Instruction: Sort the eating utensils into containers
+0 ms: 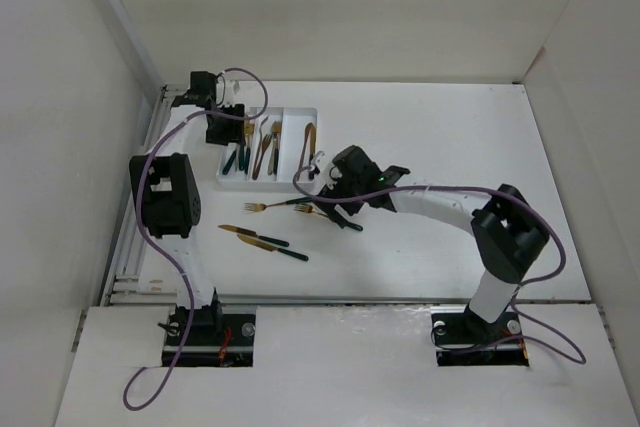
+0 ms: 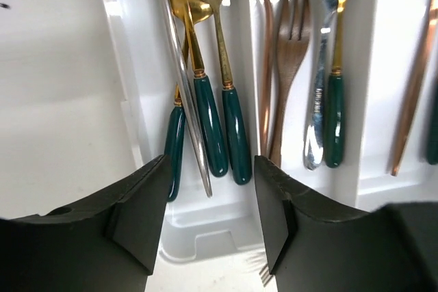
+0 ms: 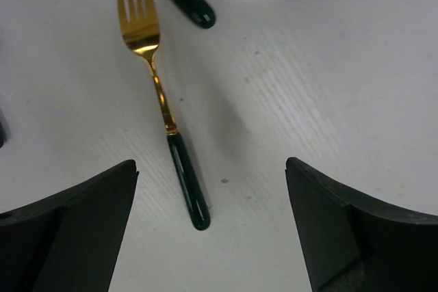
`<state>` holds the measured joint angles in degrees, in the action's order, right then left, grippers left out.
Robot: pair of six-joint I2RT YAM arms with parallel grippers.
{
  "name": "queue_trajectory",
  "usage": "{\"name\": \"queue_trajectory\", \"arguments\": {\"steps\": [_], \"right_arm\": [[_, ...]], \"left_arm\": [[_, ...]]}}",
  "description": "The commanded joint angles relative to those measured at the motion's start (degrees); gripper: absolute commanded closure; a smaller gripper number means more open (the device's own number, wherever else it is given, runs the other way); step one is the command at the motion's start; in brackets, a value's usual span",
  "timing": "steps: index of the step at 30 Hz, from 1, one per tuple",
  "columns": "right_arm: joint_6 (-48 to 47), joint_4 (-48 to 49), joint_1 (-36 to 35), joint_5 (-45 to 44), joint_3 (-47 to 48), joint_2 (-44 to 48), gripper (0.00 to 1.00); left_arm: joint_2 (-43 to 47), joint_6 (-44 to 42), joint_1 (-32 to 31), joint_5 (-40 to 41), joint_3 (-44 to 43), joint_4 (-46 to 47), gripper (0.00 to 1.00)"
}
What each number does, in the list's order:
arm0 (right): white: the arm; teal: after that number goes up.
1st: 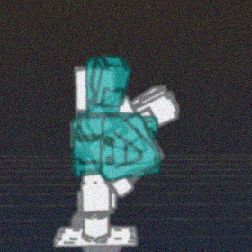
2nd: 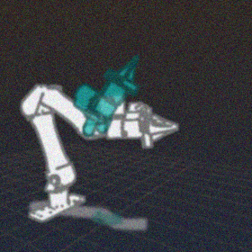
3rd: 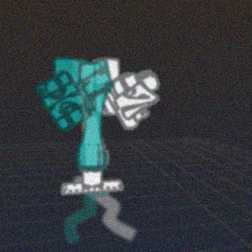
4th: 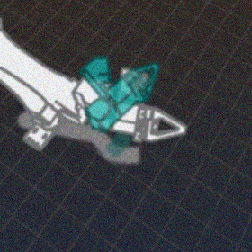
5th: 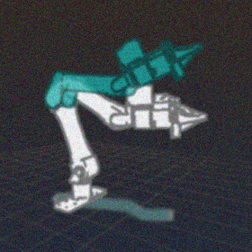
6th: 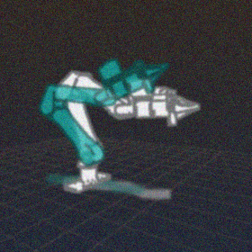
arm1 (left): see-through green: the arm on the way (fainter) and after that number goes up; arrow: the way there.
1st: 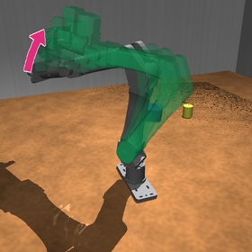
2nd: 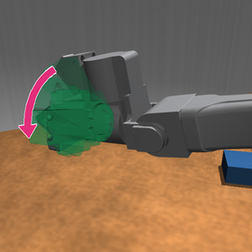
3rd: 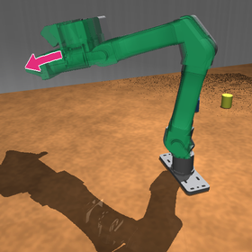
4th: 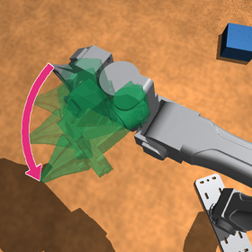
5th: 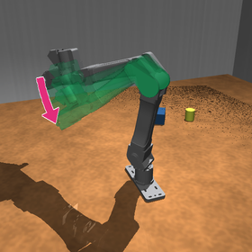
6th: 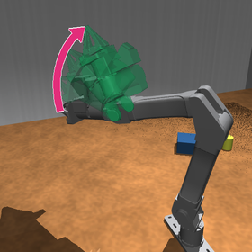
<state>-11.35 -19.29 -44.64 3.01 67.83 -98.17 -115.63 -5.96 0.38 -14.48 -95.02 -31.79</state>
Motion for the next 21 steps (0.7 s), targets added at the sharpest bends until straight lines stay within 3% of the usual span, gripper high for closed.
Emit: {"name": "queue_trajectory", "arguments": {"steps": [1,5,9,16,17,19,21], "right_arm": [[-1.13,-1.89,-1.94,0.69,2.92,-2.89,0.07],[-0.16,-2.68,-2.47,1.21,4.84,-6.5,0.21],[-0.16,-3.21,-2.47,1.74,4.85,-7.91,0.29],[0.37,-4.44,-2.99,0.6,6.08,-12.21,0.66],[0.37,-5.05,-2.99,0.6,6.69,-12.74,0.81],[-0.16,-5.58,-2.99,0.6,6.7,-13.54,0.99],[-0.86,-5.58,-2.99,0.6,6.7,-13.54,1.0]], "left_arm": [[7.17,-0.64,0.06,0.24,-3.85,-1.34,0.51],[8.67,-0.11,0.06,0.24,-4.38,-1.34,0.5],[9.81,-0.11,0.06,-0.29,-4.38,-1.34,0.5],[10.34,0.42,0.58,-0.29,-4.38,-1.34,0.5],[10.86,0.42,0.58,-0.29,-4.38,-1.34,0.5],[11.39,0.42,0.58,-0.9,-4.38,-1.34,0.48],[11.92,0.42,0.58,-1.43,-4.38,-1.34,0.44]]}}
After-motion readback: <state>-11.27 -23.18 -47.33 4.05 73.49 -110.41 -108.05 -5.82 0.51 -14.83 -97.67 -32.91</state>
